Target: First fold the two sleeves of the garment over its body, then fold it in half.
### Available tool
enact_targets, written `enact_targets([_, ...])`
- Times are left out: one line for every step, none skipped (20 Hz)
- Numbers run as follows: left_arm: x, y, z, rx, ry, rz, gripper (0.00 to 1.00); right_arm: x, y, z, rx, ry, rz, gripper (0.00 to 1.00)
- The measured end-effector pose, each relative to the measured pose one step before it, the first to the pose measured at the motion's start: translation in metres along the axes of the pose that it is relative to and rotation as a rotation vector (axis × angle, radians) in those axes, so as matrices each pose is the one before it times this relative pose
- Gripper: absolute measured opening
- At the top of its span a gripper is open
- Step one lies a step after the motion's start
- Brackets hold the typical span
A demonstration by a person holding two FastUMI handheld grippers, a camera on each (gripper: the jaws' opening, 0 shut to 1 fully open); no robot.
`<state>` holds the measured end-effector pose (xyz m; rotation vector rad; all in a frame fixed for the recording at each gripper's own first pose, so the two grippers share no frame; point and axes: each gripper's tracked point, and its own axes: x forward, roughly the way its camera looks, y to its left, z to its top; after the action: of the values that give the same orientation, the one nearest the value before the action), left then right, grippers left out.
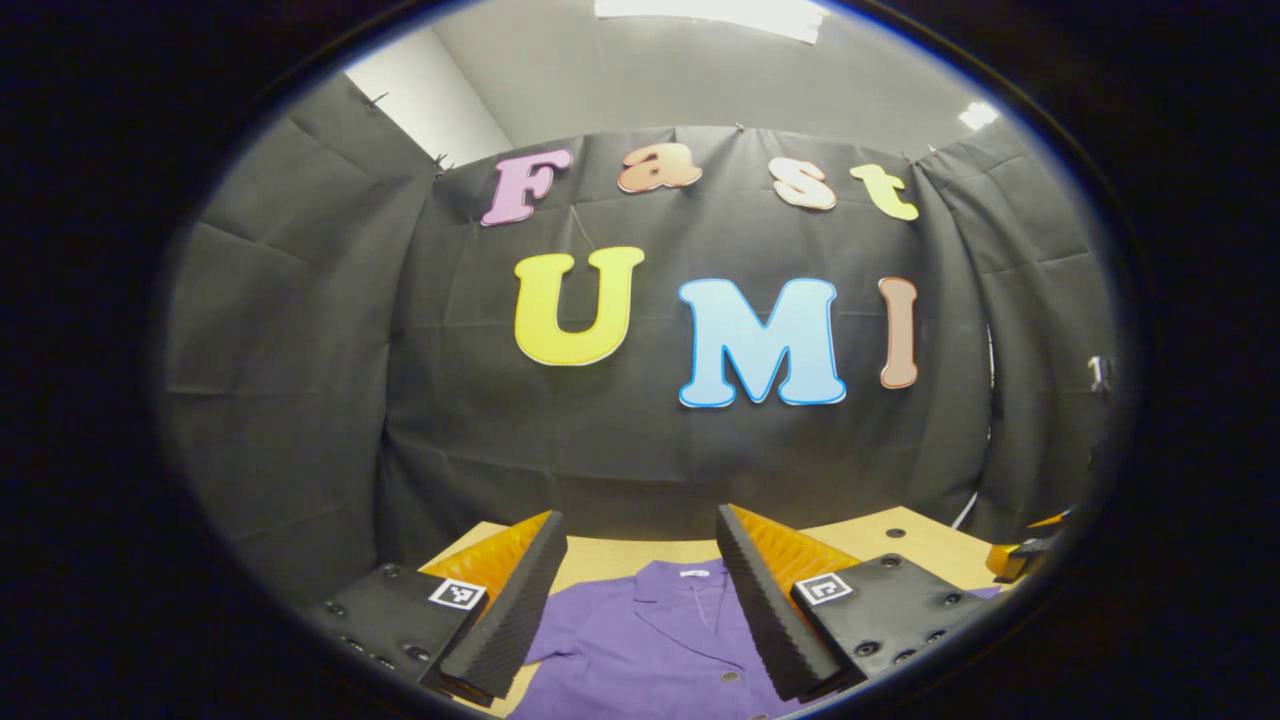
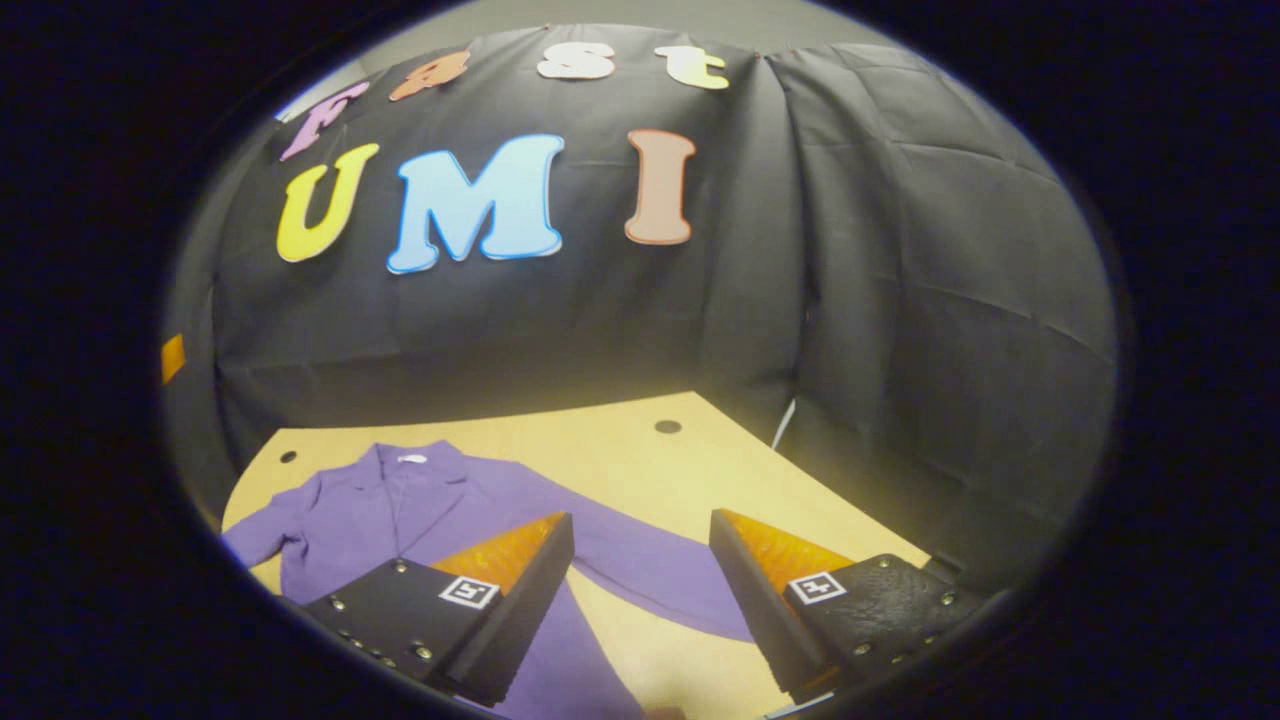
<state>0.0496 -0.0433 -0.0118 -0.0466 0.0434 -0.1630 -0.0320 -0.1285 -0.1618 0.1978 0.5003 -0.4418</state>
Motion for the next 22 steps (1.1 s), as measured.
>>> enact_targets([0.00061,-0.00221,-0.00134,0.00396,0.00288,0.00348,0.96,0.00638,-0.01021,-0.00822,0.00204,0.02430,-0.01733,0.90])
enact_targets([0.00168,-0.00418,-0.00061,0.00171,0.00192,0.00072,0.96,0.00645,-0.00956,-0.00890,0.00187,0.02435,-0.01636,0.89])
enact_targets([0.00186,-0.00365,-0.00200,-0.00136,0.00463,0.00177,0.96,0.00648,-0.00836,-0.00819,0.00093,0.02487,-0.01465,0.89])
enact_targets([0.00256,-0.00404,-0.00122,-0.00405,0.00629,0.00136,0.96,0.00867,-0.00773,-0.00816,0.00157,0.02246,-0.01643,0.90])
enact_targets([0.00137,-0.00212,-0.00269,-0.00646,0.00583,0.00145,0.96,0.00890,-0.00611,-0.00709,0.00157,0.02407,-0.01253,0.90])
enact_targets([0.00216,-0.00186,-0.00205,-0.00499,0.00498,0.00232,0.96,0.00736,-0.00588,-0.00851,0.00322,0.02419,-0.01513,0.90])
enact_targets([0.00139,-0.00251,-0.00120,-0.00253,0.00391,0.00314,0.96,0.00871,-0.00821,-0.00974,0.00535,0.02564,-0.01218,0.90])
enact_targets([0.00203,-0.00066,-0.00203,-0.00109,0.00436,0.00532,0.96,0.00676,-0.00812,-0.00692,0.00480,0.02074,-0.01429,0.90])
enact_targets([0.00063,0.00023,-0.00232,-0.00113,0.00375,0.00602,0.96,0.00711,-0.00886,-0.00850,0.00446,0.02549,-0.01755,0.90])
enact_targets([0.00098,-0.00061,-0.00155,-0.00008,0.00423,0.00496,0.96,0.00720,-0.00781,-0.00597,0.01198,0.02626,-0.01276,0.90])
enact_targets([0.00163,-0.00072,-0.00295,0.00030,0.00414,0.00420,0.96,0.00788,-0.00607,-0.00720,0.00982,0.02853,-0.00973,0.90])
enact_targets([0.00085,-0.00042,-0.00134,0.00091,0.00474,0.00347,0.96,0.00687,-0.00648,-0.00801,0.01037,0.02593,-0.01416,0.90])
enact_targets([0.00193,-0.00114,-0.00263,0.00066,0.00566,0.00369,0.96,0.00636,-0.00727,-0.00626,0.00979,0.02412,-0.01688,0.88])
enact_targets([0.00196,-0.00083,-0.00191,-0.00007,0.00524,0.00308,0.96,0.00625,-0.00586,-0.00550,0.01175,0.02475,-0.00945,0.89])
enact_targets([0.00034,0.00062,-0.00175,-0.00195,0.00316,0.00334,0.96,0.00861,-0.00167,-0.00456,0.01186,0.02338,-0.00527,0.89])
enact_targets([0.00043,-0.00039,-0.00180,-0.00249,0.00444,0.00336,0.96,0.00660,-0.00483,-0.00546,0.01338,0.02383,-0.00866,0.90])
enact_targets([-0.00029,0.00034,-0.00260,-0.00225,0.00538,0.00089,0.97,0.00536,-0.00393,-0.00716,0.01922,0.02381,-0.00371,0.90])
enact_targets([0.00034,-0.00036,-0.00183,0.00060,0.00629,0.00012,0.97,0.00448,-0.00353,-0.00649,0.02347,0.01984,-0.00318,0.90])
enact_targets([0.00015,-0.00090,-0.00264,0.00283,0.00581,0.00131,0.97,0.00393,-0.00280,-0.00418,0.02231,0.02103,-0.00507,0.90])
enact_targets([0.00067,-0.00040,-0.00081,0.00356,0.00324,0.00258,0.97,0.00334,-0.00243,-0.00454,0.01893,0.01779,-0.00449,0.90])
enact_targets([-0.00065,0.00018,-0.00040,0.00180,0.00094,0.00089,0.97,0.00328,-0.00151,-0.00226,0.00971,0.01244,-0.00524,0.90])
enact_targets([-0.00058,0.00040,0.00017,0.00116,-0.00139,0.00105,0.97,0.00163,-0.00139,-0.00212,-0.00299,0.00451,-0.01495,0.90])
